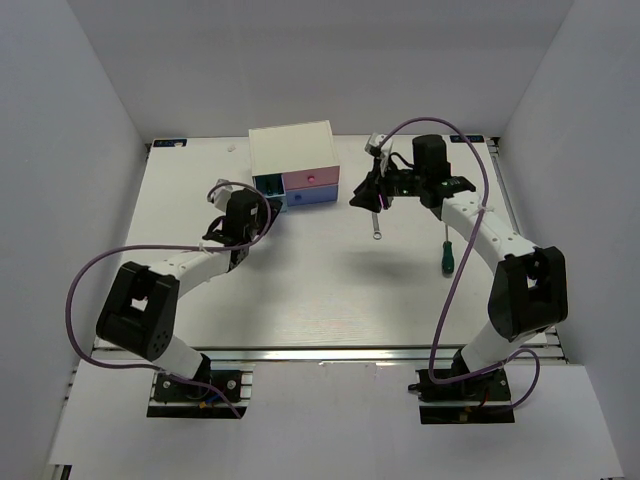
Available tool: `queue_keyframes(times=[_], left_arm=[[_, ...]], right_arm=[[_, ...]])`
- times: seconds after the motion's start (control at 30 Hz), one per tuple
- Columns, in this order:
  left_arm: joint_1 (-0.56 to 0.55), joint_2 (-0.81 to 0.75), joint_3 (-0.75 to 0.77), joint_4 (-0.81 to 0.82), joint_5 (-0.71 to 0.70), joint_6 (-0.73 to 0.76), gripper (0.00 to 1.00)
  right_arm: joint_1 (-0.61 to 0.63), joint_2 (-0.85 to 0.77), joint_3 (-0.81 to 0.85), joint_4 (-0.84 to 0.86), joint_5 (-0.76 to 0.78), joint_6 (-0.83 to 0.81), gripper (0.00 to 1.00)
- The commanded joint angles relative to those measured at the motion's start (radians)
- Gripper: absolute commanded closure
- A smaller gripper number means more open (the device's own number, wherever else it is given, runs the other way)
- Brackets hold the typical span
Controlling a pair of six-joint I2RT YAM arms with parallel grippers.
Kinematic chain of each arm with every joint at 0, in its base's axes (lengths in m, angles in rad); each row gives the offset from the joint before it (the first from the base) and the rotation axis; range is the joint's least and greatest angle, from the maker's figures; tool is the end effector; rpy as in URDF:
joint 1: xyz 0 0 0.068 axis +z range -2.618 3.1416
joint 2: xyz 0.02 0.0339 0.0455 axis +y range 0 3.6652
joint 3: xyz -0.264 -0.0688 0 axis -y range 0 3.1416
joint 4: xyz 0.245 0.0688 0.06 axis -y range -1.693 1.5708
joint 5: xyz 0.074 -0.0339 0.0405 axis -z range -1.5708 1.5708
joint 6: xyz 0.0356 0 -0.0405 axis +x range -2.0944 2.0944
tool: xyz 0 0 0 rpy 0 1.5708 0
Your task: Sort the tools into containers
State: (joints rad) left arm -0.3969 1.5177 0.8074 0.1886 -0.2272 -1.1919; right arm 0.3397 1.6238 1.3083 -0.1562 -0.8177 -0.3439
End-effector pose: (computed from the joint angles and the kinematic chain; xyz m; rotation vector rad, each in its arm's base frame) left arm 0.3029 -0.1183 0.2087 -0.9662 1.9335 -0.7179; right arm 0.3431 0.1488 0.3135 -1.1172 1.6288 0.8247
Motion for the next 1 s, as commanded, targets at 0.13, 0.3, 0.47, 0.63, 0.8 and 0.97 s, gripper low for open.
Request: queue_keyframes(times=[0.13,0.3,0.47,0.63,0.8,0.97], left_arm=[[0.006,0.032,0.102,0.063,-0.133,0.077,0.39],[0.03,0.123,0.186,0.052,-0.115,0.097,0.37],[0.053,0.188,0.245,0.041,-0.112,0.11,0.38],[0.076,0.21,0.26,0.07,-0.098,0.126,0.45],[0.089,0.191,0.242,0.107,-0.041,0.172,0.64],[0.089,0.147,0.211,0.109,0.127,0.219,0.66]], right_arm=[[-0.019,-0.038,-0.04,0.009,-0.012,0.009,0.56],[-0.031,-0.041,-0.047,0.001,-0.008,0.011,0.56],[-0.045,-0.045,-0.058,0.001,-0.008,0.014,0.56],[-0.056,-0.054,-0.081,0.0,-0.008,0.014,0.56],[-0.061,-0.059,-0.103,-0.003,-0.008,0.014,0.56],[-0.065,-0.059,-0.109,-0.006,-0.003,0.008,0.56]])
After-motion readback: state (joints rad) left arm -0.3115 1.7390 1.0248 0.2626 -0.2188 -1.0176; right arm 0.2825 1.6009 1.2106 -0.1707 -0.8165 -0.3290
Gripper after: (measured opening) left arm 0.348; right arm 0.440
